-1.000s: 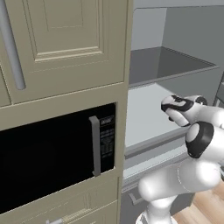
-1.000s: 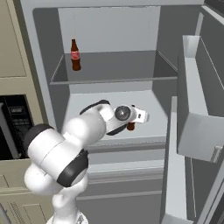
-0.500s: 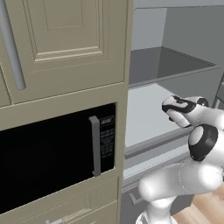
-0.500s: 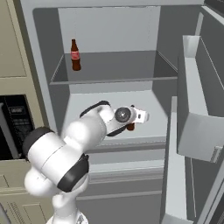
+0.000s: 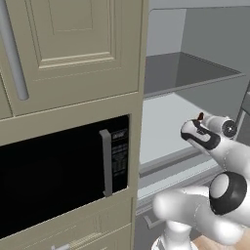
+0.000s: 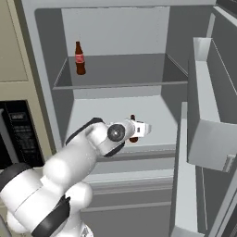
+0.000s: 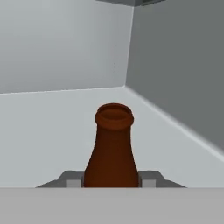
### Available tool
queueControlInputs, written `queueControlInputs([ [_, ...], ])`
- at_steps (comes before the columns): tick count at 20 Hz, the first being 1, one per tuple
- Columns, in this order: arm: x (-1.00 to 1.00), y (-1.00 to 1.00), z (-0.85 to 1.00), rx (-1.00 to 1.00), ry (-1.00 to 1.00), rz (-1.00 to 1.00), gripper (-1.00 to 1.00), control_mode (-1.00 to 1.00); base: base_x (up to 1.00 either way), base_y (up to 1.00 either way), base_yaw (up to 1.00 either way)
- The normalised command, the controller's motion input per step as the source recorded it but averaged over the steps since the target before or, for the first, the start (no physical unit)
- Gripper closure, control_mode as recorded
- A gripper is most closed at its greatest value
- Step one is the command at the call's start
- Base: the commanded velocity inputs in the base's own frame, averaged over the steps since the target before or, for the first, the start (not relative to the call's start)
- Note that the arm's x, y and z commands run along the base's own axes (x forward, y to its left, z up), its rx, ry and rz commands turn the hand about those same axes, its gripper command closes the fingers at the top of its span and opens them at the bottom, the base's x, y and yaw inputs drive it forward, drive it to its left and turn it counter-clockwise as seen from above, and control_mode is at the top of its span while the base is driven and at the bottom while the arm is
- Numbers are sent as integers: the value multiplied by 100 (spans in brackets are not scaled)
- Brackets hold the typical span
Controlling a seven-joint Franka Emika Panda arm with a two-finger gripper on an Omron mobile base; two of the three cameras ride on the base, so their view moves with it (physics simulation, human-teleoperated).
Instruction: Open the fridge, grab two sodas, and place both sodas inside the bowl with ice on the dining counter.
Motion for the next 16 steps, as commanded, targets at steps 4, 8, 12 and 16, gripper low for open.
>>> queueControlInputs([
  [4, -20, 1, 98, 10, 20, 0, 100, -100, 0, 0, 0],
  [8, -26, 0, 91, 14, 35, 0, 100, -100, 0, 0, 0],
  [12, -70, 16, 10, 9, 17, 0, 100, -100, 0, 0, 0],
  [16, -77, 40, -1, 0, 1, 0, 100, -100, 0, 0, 0],
])
